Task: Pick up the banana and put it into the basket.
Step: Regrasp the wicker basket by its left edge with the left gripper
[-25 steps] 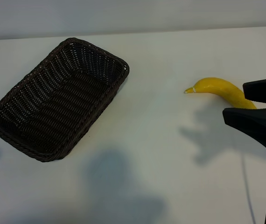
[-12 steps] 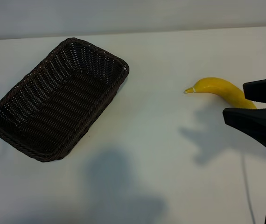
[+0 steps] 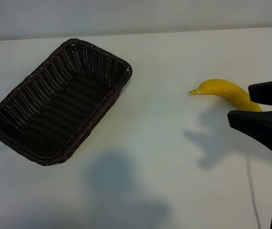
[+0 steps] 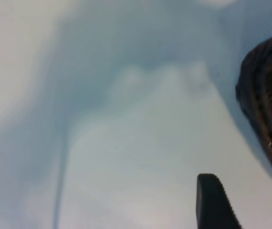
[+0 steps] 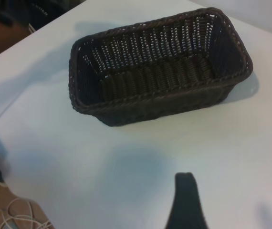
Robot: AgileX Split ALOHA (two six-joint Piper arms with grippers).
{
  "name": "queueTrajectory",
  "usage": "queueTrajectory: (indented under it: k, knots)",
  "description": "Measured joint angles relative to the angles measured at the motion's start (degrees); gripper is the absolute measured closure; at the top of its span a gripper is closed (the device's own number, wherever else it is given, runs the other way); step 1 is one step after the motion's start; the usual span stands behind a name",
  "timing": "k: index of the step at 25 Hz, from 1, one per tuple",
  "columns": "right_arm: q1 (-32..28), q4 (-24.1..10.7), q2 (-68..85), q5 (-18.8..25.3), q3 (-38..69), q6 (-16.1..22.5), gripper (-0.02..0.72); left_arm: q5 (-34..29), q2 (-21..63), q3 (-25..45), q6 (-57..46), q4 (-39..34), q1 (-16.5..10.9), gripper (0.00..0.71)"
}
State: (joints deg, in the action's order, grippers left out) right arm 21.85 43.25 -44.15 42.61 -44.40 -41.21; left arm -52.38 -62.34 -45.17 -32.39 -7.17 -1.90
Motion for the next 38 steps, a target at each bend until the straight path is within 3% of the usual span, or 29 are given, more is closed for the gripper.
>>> queueTrajectory:
  k: [3,7,18,28,38]
  knots:
    - [0.00,0.00,0.00,0.00,0.00,0.00,0.177,5.16,-1.17,3.63,6.72,7.17,-3.17,0.340]
    - [0.00,0.00,0.00,0.00,0.00,0.00,0.177,9.12,-2.77,3.87,12.14,13.10,-3.79,0.327]
    - [0.00,0.00,0.00,0.00,0.00,0.00,0.177,10.30,-8.61,3.87,11.82,13.47,-3.87,0.226]
    - [0.00,0.00,0.00,0.00,0.00,0.00,0.177,15.75,-9.07,3.87,7.07,13.47,-3.87,0.221]
    - [0.00,-0.13,0.00,0.00,0.00,0.00,0.177,16.18,-17.51,4.20,6.82,15.02,-3.87,0.222]
